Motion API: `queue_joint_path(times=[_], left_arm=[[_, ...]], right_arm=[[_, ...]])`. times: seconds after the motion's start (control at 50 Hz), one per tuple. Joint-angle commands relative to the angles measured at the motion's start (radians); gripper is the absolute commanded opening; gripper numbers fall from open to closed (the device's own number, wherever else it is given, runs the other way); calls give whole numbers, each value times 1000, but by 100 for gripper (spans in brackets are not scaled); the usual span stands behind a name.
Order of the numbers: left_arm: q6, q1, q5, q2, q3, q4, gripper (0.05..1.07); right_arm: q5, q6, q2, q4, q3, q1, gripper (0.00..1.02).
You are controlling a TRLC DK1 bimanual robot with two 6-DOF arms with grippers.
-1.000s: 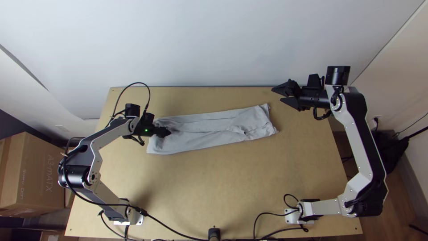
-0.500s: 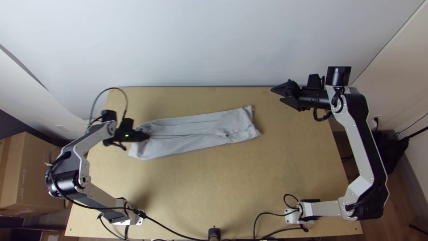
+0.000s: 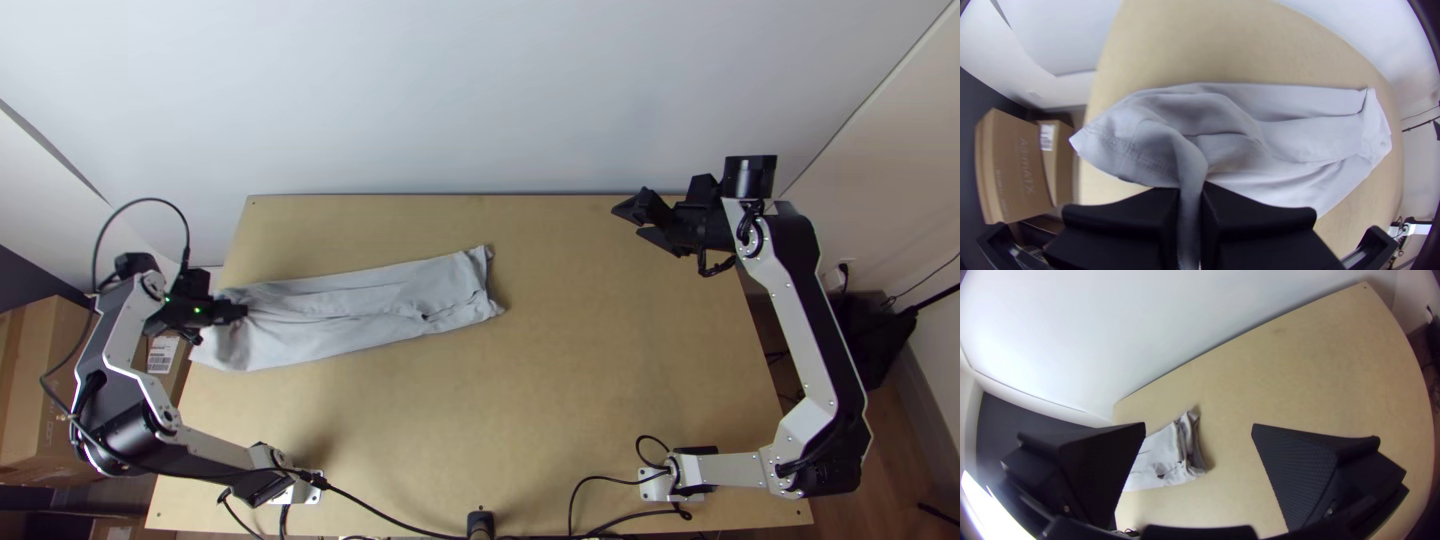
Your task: Fold the t-shirt
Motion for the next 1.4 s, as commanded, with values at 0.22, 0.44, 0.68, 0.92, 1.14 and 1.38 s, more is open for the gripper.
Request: queue_joint_path(times=[0.22,0.44,0.68,0.92,1.14,1.38], left_arm=[[-10,-238,-277,-168,186,-125,8],[-101,-550,-527,-203,161,-130,8],[-239,-857,-673,-102,264,-220,8],[-385,-1035,-735,86,450,-276,8],[-489,-1156,-757,255,663,-371,8],[-582,-1280,-835,448,826,-466,8]], right_arm=[[118,-36,-24,-23,-29,34,98],[118,-39,-55,-27,-53,19,98],[118,-46,-87,-27,-95,2,98],[118,-47,-122,-27,-142,1,98],[119,-53,-150,-21,-193,-6,98],[119,-59,-185,-3,-251,-19,98]])
